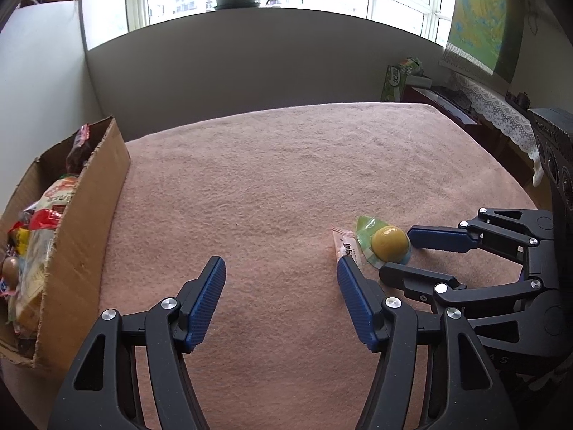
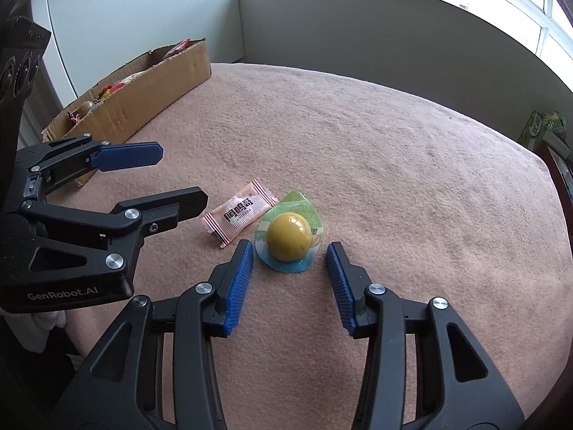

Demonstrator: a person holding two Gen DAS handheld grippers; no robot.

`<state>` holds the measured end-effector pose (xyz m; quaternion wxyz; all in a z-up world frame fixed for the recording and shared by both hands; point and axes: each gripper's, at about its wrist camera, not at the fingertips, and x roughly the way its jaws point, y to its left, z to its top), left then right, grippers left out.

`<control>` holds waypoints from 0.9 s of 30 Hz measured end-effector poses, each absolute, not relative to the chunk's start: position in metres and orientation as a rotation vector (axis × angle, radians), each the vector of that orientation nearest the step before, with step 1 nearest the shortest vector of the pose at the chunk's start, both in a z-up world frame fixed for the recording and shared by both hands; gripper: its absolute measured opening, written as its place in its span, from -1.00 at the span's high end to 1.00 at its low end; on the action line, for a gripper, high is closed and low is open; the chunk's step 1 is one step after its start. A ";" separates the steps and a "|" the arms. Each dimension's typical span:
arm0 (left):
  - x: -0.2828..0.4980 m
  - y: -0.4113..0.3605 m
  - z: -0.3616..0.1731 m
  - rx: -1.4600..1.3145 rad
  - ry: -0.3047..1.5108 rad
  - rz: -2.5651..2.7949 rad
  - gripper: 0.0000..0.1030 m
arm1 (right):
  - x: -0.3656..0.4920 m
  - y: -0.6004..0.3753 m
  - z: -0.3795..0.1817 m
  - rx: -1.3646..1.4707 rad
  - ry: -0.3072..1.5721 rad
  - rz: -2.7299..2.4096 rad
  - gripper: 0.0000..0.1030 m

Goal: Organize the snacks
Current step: 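Grasp the pink candy packet with the left gripper while the right gripper grasps the yellow egg candy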

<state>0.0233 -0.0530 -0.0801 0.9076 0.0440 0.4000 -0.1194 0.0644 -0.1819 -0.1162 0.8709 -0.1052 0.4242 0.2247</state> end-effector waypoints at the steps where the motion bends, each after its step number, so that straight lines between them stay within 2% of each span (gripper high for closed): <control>1: 0.023 -0.052 -0.080 0.088 0.826 -0.246 -0.23 | 0.066 -0.182 -0.116 -0.217 0.889 0.466 0.12; 16: 0.021 -0.074 -0.081 0.126 0.828 -0.325 -0.23 | 0.092 -0.213 -0.114 -0.131 0.912 0.401 0.15; 19: 0.025 -0.083 -0.085 0.150 0.836 -0.345 -0.03 | 0.093 -0.216 -0.113 -0.120 0.914 0.403 0.15; 21: 0.026 -0.090 -0.087 0.171 0.836 -0.354 0.20 | 0.092 -0.216 -0.113 -0.125 0.914 0.401 0.15; 25: 0.031 -0.095 -0.092 0.192 0.856 -0.366 0.26 | 0.090 -0.217 -0.111 -0.136 0.915 0.397 0.15; 27: 0.033 -0.096 -0.095 0.189 0.872 -0.372 0.38 | 0.091 -0.215 -0.111 -0.136 0.915 0.398 0.15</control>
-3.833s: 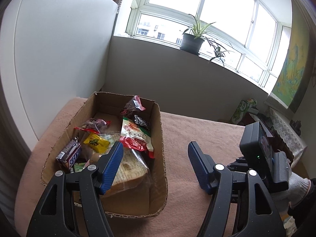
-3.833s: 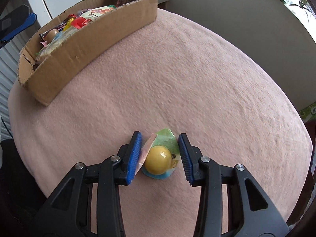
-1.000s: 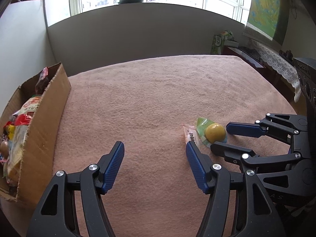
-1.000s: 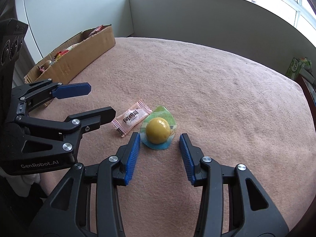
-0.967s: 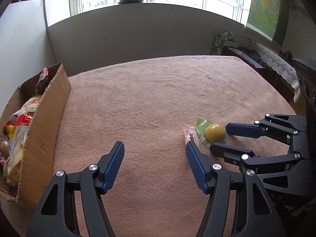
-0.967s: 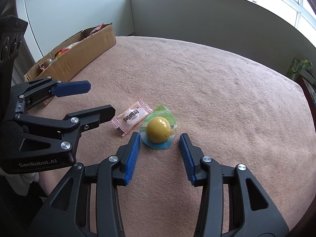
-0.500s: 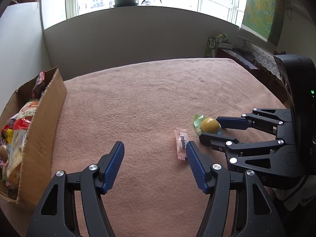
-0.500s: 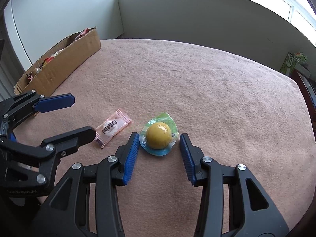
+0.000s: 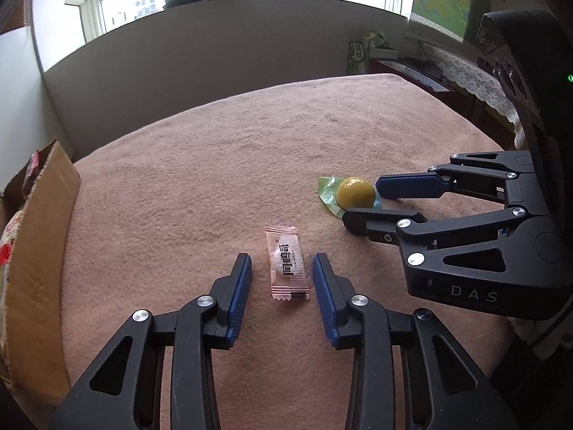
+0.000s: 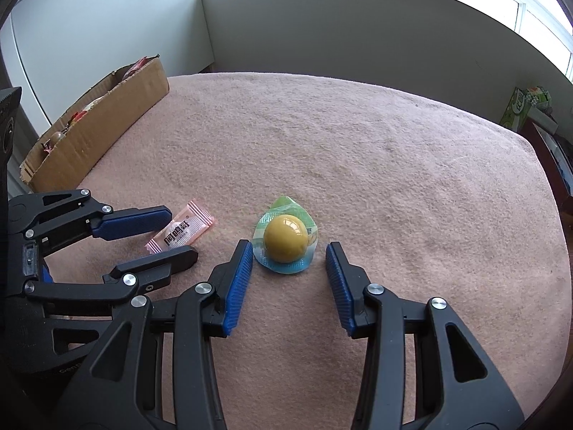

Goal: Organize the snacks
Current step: 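Grasp the pink candy packet with the left gripper while the right gripper grasps the yellow egg candy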

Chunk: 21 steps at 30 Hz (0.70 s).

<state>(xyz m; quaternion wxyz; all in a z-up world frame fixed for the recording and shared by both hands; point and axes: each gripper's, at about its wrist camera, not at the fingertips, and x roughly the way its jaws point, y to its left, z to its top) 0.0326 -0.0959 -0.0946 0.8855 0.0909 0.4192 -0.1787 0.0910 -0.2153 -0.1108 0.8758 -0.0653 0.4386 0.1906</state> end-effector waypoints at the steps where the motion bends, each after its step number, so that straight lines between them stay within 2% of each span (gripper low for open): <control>1: 0.033 -0.096 -0.094 0.187 0.872 -0.374 0.40 | 0.092 -0.215 -0.111 -0.134 0.915 0.400 0.15; 3: 0.033 -0.097 -0.094 0.190 0.872 -0.382 0.57 | 0.092 -0.215 -0.112 -0.134 0.914 0.404 0.15; 8: 0.031 -0.100 -0.095 0.212 0.863 -0.386 0.67 | 0.096 -0.210 -0.114 -0.154 0.919 0.405 0.15; 17: 0.034 -0.098 -0.094 0.180 0.868 -0.390 0.68 | 0.095 -0.209 -0.116 -0.155 0.905 0.405 0.30; 18: 0.034 -0.097 -0.094 0.176 0.868 -0.389 0.68 | 0.096 -0.208 -0.116 -0.154 0.901 0.402 0.42; 21: 0.032 -0.094 -0.093 0.164 0.866 -0.390 0.68 | 0.095 -0.211 -0.115 -0.141 0.898 0.408 0.46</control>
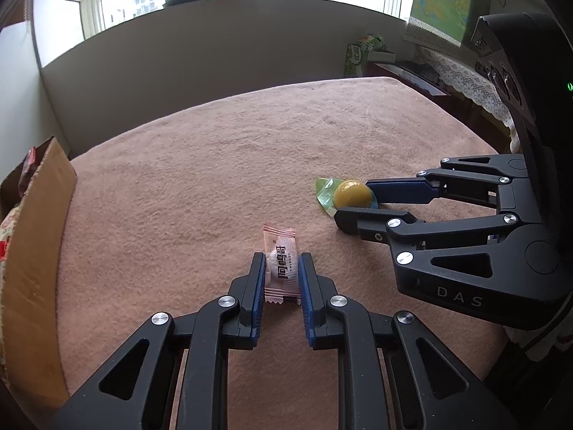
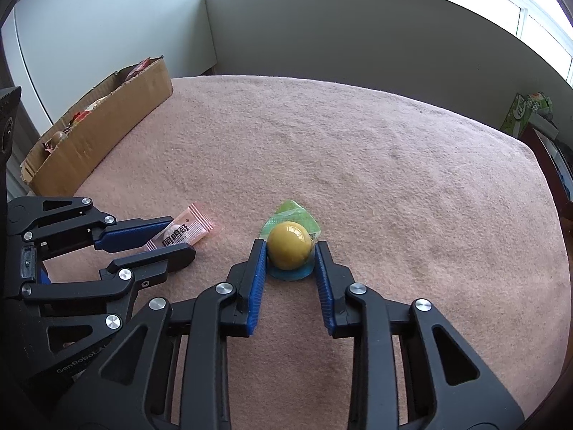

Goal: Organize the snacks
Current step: 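Grasp the pink candy packet with the left gripper while the right gripper grasps the yellow egg candy, then carry the pink packet and yellow egg candy into the box and open both grippers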

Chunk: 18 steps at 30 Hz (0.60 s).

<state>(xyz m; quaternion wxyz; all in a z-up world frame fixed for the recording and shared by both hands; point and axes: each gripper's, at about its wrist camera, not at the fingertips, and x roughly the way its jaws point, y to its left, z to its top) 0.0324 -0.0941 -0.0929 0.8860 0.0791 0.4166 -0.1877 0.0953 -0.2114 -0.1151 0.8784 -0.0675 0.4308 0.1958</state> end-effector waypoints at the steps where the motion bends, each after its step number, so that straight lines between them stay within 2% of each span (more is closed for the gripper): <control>1: 0.031 -0.091 -0.092 0.160 0.866 -0.390 0.68 | 0.095 -0.211 -0.116 -0.143 0.899 0.407 0.46; 18: 0.020 -0.069 -0.071 0.087 0.813 -0.377 0.68 | 0.072 -0.213 -0.080 -0.091 0.794 0.425 0.47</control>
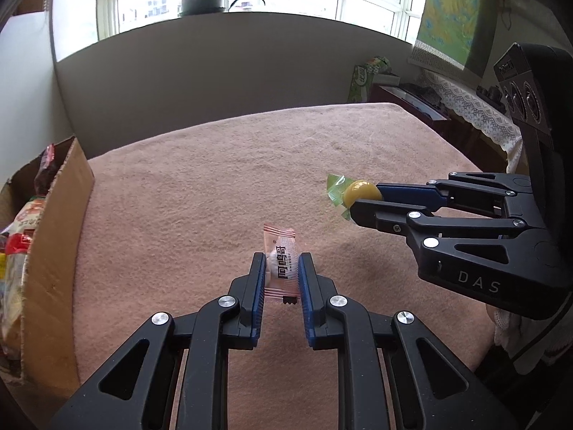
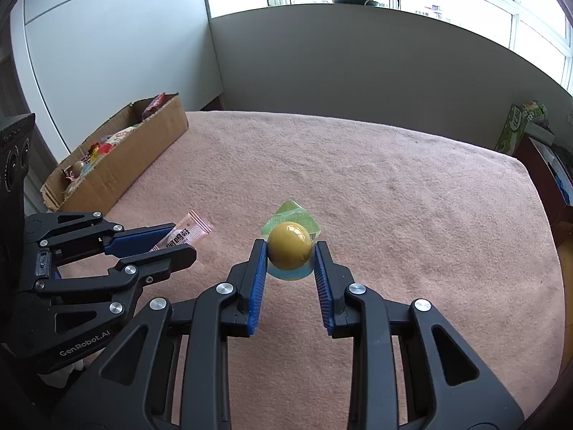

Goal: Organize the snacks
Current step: 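Carry the pink packet and yellow egg candy into the box and open both grippers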

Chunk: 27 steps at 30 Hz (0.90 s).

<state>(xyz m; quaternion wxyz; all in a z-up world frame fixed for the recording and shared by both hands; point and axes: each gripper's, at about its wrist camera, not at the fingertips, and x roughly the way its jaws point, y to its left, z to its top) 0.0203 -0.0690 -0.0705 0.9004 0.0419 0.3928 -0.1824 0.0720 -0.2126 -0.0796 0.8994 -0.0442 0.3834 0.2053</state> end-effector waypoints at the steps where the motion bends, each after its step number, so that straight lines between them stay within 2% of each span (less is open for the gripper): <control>1: 0.019 -0.067 -0.068 0.081 0.807 -0.376 0.68 | 0.071 -0.210 -0.077 -0.092 0.788 0.429 0.47; 27: 0.004 0.026 -0.009 -0.054 0.636 -0.239 0.68 | 0.074 -0.111 -0.007 -0.108 0.664 0.581 0.47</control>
